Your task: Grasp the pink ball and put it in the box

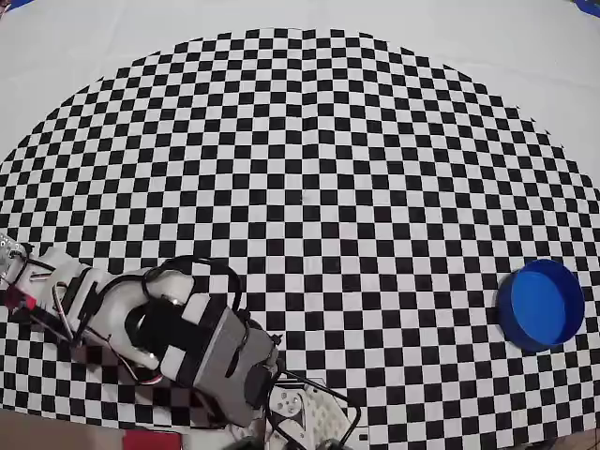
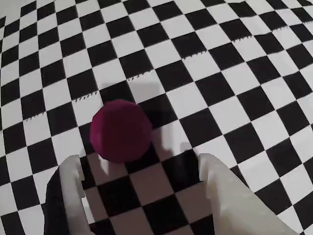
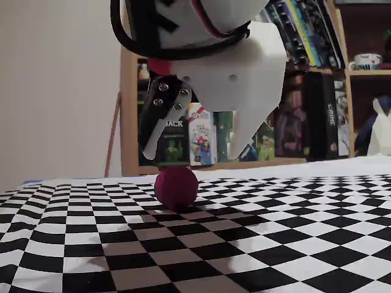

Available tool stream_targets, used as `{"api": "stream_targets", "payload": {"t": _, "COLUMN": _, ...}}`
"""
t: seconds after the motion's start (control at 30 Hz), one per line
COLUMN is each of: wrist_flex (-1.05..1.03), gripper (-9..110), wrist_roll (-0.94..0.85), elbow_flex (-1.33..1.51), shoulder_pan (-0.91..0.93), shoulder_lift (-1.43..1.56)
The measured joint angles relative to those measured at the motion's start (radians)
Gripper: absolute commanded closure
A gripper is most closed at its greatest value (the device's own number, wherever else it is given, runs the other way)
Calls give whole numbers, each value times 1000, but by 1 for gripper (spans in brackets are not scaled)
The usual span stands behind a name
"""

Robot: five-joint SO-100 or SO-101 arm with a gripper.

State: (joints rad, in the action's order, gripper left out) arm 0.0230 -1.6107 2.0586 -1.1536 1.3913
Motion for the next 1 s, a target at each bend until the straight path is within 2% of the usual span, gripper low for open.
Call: {"api": "stream_targets", "payload": {"t": 1.0, "wrist_flex": -5, "gripper": 74, "wrist_roll": 0, "elbow_flex": -100, "shoulder_pan": -9, "shoulder_lift": -117}}
